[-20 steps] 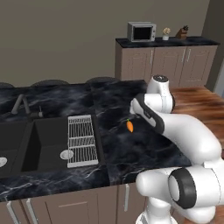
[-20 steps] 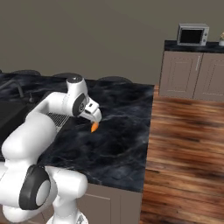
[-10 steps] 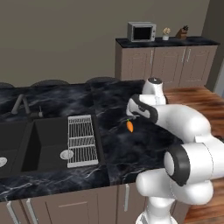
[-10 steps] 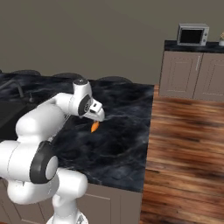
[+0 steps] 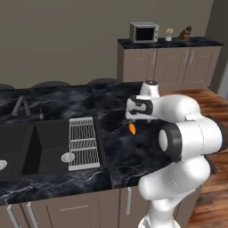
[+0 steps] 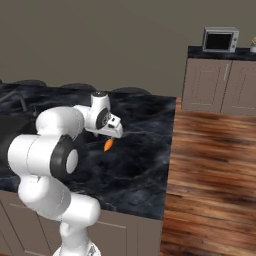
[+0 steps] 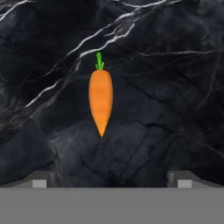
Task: Place the two vegetables and bowl onto the tray for setting up a vegetable dip station.
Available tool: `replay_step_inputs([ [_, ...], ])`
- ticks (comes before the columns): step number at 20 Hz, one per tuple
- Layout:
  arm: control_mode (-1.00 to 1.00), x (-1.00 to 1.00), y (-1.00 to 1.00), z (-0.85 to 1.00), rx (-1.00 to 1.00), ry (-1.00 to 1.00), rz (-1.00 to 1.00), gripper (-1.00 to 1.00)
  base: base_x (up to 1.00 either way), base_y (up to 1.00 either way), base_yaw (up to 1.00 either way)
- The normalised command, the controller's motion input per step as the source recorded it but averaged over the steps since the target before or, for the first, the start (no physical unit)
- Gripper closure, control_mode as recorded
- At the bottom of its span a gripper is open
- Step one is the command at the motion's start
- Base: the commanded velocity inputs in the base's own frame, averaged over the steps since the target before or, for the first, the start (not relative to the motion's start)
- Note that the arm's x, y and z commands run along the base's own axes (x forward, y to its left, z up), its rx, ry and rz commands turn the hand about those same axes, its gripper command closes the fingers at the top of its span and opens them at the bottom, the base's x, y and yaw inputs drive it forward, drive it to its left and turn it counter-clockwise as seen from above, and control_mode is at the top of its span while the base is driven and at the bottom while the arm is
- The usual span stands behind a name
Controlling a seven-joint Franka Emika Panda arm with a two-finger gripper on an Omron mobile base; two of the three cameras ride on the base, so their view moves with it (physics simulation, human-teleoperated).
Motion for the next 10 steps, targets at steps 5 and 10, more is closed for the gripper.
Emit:
replay_step_inputs([
  [5,-1.0,0.39,0.01,-0.24,-0.03,0.1,0.0,-1.0,0.0,0.0,0.0],
  [10,-1.0,0.29,0.0,-0.23,0.0,0.09,0.0,-1.0,0.0,0.0,0.0],
])
